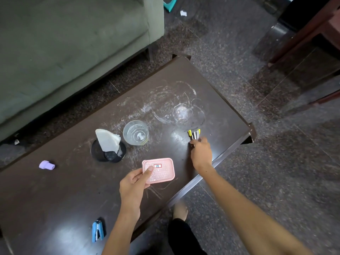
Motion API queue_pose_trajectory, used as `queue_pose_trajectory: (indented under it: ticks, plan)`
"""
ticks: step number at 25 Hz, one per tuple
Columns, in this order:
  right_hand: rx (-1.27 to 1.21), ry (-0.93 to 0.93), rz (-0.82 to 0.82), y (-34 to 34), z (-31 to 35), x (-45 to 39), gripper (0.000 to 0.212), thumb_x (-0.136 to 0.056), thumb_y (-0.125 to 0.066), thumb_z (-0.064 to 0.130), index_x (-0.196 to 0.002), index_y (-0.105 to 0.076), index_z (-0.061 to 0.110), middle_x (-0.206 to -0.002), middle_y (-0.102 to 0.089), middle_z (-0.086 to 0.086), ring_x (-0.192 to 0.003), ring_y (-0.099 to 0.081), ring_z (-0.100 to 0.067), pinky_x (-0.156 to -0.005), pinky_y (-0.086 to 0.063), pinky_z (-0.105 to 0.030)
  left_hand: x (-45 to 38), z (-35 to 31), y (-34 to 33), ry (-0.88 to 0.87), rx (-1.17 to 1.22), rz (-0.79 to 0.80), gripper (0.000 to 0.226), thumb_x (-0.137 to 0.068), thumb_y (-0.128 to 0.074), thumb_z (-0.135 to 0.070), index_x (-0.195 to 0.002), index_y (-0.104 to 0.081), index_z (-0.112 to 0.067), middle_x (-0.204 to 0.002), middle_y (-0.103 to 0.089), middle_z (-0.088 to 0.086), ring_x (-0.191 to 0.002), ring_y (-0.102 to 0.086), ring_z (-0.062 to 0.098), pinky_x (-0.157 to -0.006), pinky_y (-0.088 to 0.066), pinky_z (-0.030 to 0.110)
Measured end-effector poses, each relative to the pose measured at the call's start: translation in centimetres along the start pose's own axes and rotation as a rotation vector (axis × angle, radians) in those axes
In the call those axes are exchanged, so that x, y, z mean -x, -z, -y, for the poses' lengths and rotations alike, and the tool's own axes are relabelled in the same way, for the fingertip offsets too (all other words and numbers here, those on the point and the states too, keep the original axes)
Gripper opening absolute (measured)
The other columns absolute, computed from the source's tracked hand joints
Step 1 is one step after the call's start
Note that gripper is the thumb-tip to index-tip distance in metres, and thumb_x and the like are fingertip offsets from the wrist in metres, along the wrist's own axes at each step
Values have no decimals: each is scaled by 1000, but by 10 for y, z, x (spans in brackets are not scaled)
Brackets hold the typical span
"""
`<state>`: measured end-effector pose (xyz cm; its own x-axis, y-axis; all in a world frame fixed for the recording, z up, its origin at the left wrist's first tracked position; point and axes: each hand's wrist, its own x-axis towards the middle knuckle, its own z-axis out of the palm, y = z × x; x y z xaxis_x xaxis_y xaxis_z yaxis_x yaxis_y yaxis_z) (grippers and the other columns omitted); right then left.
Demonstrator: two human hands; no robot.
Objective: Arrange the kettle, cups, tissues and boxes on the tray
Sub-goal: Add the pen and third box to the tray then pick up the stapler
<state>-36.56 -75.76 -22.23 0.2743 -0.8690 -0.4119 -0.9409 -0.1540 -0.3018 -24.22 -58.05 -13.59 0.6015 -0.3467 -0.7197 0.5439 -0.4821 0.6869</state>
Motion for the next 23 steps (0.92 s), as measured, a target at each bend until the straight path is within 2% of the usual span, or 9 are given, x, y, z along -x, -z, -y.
queue_pose_trajectory:
  ticks: [4, 8, 9, 11, 15, 18, 20, 23]
  plan:
    - [-346, -11, 18, -5, 27, 54, 38, -75, -59, -5, -97, -74, 22, -103, -66, -11, -80, -61, -23, -83, -49, -30, 13, 9, 45, -2, 83, -38, 34, -80, -73, -23, -108, -65, -5, -95, -73, 8, -88, -68, 17, -70, -52, 24]
    - [-486, 158, 111, -23, 80, 151, 36, -71, -63, -6, -90, -75, 23, -97, -70, -4, -80, -65, -20, -70, -39, -2, 33, 29, 122, -7, 137, -104, 32, -80, -73, -21, -105, -66, -3, -91, -73, 9, -83, -67, 17, -68, -54, 24]
    - [-500, 196, 121, -29, 96, 175, 37, -71, -63, -6, -88, -75, 24, -96, -70, -2, -81, -65, -19, -71, -38, 1, 40, 34, 146, -8, 149, -125, 30, -79, -73, -20, -103, -66, -3, -89, -73, 9, -80, -67, 17, -66, -54, 23]
    - [-539, 247, 161, -47, 133, 223, 39, -71, -63, -7, -87, -74, 27, -96, -70, 0, -82, -66, -16, -74, -40, 0, 58, 43, 203, -28, 173, -164, 25, -80, -73, -18, -100, -67, -4, -86, -73, 6, -76, -66, 13, -64, -55, 20]
    - [-585, 321, 280, -98, 218, 327, 42, -70, -64, -9, -87, -72, 29, -99, -71, 1, -84, -66, -12, -82, -49, -17, 94, 66, 346, -47, 244, -301, 25, -80, -73, -19, -99, -68, -4, -81, -72, 3, -71, -64, 7, -59, -52, 18]
    - [-665, 391, 380, -139, 283, 403, 42, -72, -65, -12, -87, -73, 27, -99, -70, 4, -88, -65, -13, -85, -50, -22, 116, 81, 451, -67, 286, -410, 23, -82, -71, -21, -96, -70, -3, -75, -69, 1, -66, -62, 3, -56, -52, 18]
    - [-696, 462, 454, -166, 323, 451, 45, -73, -66, -13, -86, -72, 30, -101, -69, 10, -91, -65, -12, -85, -48, -17, 131, 93, 518, -95, 318, -485, 22, -83, -71, -22, -94, -70, -3, -75, -68, 2, -66, -60, 6, -53, -50, 17]
    - [-720, 562, 544, -203, 375, 506, 44, -74, -66, -14, -87, -72, 28, -108, -67, 6, -92, -64, -1, -71, -45, -3, 146, 107, 601, -130, 315, -581, 22, -83, -71, -24, -86, -71, -2, -71, -65, 2, -65, -56, 8, -54, -49, 19]
